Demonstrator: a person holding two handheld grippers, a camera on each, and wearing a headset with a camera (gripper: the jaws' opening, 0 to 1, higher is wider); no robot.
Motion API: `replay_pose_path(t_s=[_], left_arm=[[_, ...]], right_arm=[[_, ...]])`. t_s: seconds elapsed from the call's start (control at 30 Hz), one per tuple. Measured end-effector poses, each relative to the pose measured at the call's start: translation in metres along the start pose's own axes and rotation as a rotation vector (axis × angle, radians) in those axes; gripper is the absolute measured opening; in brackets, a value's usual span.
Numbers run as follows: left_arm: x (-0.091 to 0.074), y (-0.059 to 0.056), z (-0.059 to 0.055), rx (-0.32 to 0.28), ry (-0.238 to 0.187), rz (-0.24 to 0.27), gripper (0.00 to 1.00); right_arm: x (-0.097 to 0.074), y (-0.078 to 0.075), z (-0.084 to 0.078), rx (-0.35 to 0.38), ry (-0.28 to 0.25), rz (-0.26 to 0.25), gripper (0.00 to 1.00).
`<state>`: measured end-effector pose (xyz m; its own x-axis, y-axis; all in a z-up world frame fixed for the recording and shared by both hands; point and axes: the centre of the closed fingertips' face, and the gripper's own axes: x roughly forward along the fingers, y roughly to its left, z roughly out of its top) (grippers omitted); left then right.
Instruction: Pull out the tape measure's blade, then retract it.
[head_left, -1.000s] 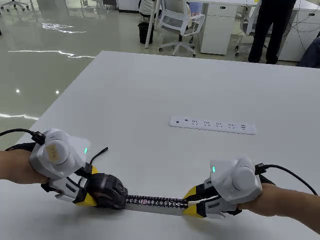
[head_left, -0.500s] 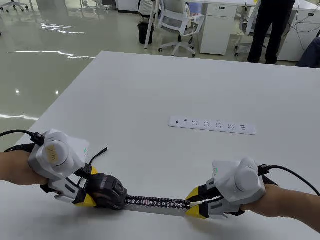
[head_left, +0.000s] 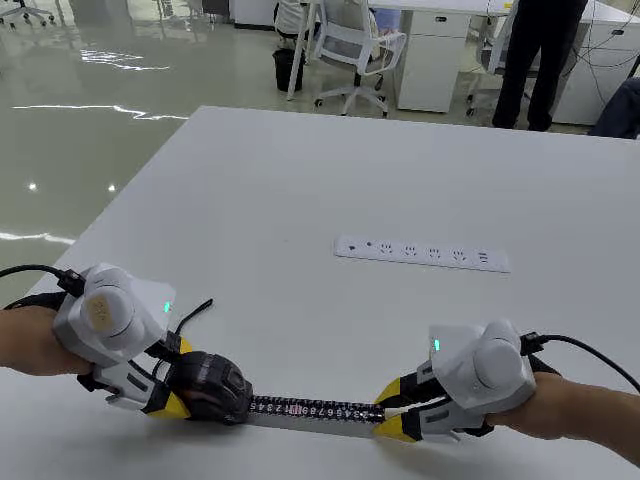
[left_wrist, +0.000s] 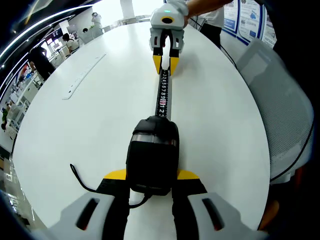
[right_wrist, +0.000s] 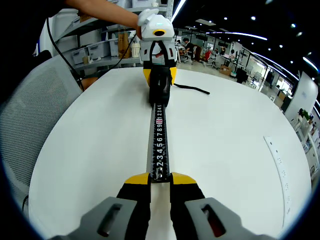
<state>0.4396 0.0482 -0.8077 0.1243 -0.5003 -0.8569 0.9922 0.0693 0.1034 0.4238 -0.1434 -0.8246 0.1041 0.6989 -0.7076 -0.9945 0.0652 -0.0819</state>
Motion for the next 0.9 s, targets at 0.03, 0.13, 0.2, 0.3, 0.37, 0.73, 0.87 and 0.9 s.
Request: replay_pose_path(t_s=[0.03, 0.13, 0.2, 0.3, 0.37, 0.73, 0.87, 0.9], left_arm=[[-0.0001, -0.0001, 0.0001, -0.001, 0.000, 0.000, 0.27], [-0.0005, -0.0003, 0.0000, -0.001, -0.001, 0.001, 0.27], [-0.0007, -0.0003, 0.0000, -0.002, -0.001, 0.001, 0.27], [-0.0007, 0.0000, -0.0001, -0.003, -0.002, 0.002, 0.27], [-0.0007, 0.0000, -0.0001, -0.004, -0.003, 0.002, 0.27], [-0.0007, 0.0006, -0.0003, -0.006, -0.003, 0.002, 0.27], [-0.0001, 0.0017, -0.0013, -0.006, -0.002, 0.003, 0.27], [0.0000, 0.0018, -0.0014, -0.007, -0.003, 0.003, 0.27]], right_arm=[[-0.0006, -0.0001, -0.0006, -0.002, 0.001, -0.002, 0.13], [-0.0020, 0.0002, -0.0015, 0.000, 0.001, -0.001, 0.13], [-0.0028, 0.0004, -0.0018, 0.001, 0.001, -0.002, 0.13], [-0.0038, 0.0005, -0.0031, 0.001, 0.003, -0.001, 0.13], [-0.0042, 0.0004, -0.0037, 0.000, 0.005, -0.001, 0.13], [-0.0069, -0.0007, -0.0053, -0.004, 0.007, 0.000, 0.13], [-0.0085, -0.0010, -0.0071, -0.004, 0.009, -0.001, 0.13], [-0.0089, -0.0011, -0.0075, -0.003, 0.009, -0.001, 0.13]])
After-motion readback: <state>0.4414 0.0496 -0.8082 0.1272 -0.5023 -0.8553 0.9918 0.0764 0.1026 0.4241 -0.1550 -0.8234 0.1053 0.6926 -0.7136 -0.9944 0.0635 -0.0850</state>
